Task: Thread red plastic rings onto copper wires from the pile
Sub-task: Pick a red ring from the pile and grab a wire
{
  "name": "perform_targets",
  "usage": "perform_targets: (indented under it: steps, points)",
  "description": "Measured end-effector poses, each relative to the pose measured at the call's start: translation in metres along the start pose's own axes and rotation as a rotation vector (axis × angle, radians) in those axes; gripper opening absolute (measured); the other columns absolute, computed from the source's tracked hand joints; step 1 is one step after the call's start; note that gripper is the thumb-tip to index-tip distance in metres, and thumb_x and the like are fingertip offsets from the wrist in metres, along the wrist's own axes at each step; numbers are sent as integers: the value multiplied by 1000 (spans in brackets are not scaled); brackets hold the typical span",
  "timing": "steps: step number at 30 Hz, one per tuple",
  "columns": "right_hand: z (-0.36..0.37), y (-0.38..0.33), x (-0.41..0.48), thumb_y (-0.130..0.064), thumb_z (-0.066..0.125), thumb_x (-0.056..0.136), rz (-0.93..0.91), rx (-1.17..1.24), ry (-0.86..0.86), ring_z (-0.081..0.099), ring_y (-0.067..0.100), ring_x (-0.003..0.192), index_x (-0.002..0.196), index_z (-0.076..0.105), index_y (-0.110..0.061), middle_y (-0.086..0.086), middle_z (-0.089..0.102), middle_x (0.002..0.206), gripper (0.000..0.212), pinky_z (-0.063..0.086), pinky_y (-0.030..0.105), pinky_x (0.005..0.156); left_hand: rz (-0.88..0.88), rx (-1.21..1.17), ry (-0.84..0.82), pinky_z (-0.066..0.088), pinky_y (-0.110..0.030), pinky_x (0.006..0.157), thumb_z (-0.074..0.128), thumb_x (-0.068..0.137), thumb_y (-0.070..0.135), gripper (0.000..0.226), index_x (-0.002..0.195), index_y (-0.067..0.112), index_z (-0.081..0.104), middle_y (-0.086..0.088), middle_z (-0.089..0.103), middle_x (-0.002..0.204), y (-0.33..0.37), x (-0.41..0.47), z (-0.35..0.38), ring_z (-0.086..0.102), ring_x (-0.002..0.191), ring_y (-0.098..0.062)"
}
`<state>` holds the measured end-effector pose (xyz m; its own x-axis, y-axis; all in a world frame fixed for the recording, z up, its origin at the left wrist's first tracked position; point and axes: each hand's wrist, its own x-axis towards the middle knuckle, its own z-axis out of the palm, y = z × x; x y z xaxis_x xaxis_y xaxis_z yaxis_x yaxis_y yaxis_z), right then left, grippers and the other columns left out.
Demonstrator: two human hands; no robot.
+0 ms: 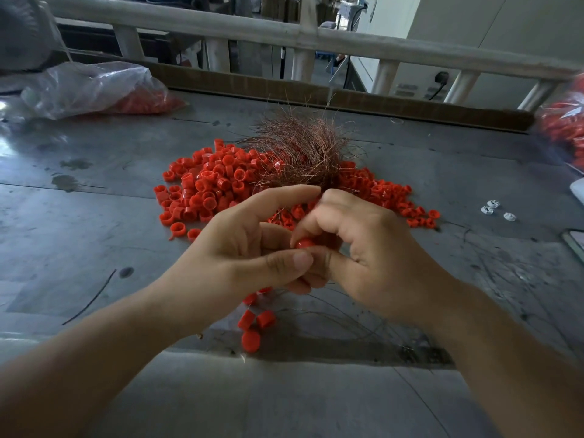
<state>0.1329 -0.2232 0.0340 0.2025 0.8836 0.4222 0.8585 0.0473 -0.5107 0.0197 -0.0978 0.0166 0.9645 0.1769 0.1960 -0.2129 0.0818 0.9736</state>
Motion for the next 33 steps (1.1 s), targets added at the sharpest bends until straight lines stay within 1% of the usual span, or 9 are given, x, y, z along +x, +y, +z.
perform_targets:
  steps: [3,5,8,12,16,20,24,28,33]
  points:
    - [1,1,1,-26,70,73,41,113,-4,53,1,74,81,60,-27,-14,53,79,14,44,12,65,-60,-54,42,54,-24,57,80,59,32,53,109,23,64,-13,71,75,0,2,-4,70,68,-24]
    - [-1,2,1,-36,75,67,104,181,-7,57,3,77,88,60,-30,-10,59,82,27,46,13,65,-56,-55,98,53,-23,55,86,54,23,49,100,23,69,-12,70,72,1,4,-6,69,64,-22]
    - [-6,5,3,-47,62,66,209,232,-38,60,-2,76,91,61,-34,-12,65,81,28,45,10,64,-11,-120,133,54,-25,56,84,55,16,45,97,19,71,-14,71,78,3,5,-9,69,67,-22]
    - [-7,10,2,-33,61,76,222,171,10,58,0,68,78,64,-32,-18,63,70,4,43,10,61,-7,-188,186,56,-26,56,67,59,-1,37,94,12,68,-15,72,80,5,7,-13,69,66,-23]
    - [-8,12,1,-17,66,81,240,104,19,57,3,67,74,64,-27,-10,64,71,12,45,13,60,-2,-149,211,53,-25,50,54,63,0,33,92,11,67,-12,72,83,8,6,-14,68,62,-22]
    - [-9,12,1,-17,66,81,248,52,-37,55,-5,71,72,62,-30,-18,59,68,16,42,7,63,9,137,477,42,-16,39,56,69,-13,31,79,14,67,1,72,75,7,11,-27,62,51,-10]
    - [3,11,0,-18,64,84,242,-52,-225,52,-11,70,83,68,-17,-21,55,69,4,38,3,63,-10,456,686,41,-8,47,60,76,-11,35,70,24,66,8,67,63,0,19,-46,56,53,3]
    - [10,12,-1,-27,61,86,239,-122,-363,52,-3,73,89,69,-20,-14,61,79,10,38,6,66,-43,933,624,40,-16,60,70,74,3,24,76,27,68,15,60,72,-12,21,-52,54,64,-1]
    - [5,13,0,-33,64,82,266,-66,-283,52,-4,69,85,69,-21,-17,58,73,13,38,7,63,-17,1237,479,41,-26,70,67,78,5,20,91,19,74,6,56,86,-24,25,-51,53,78,-15]
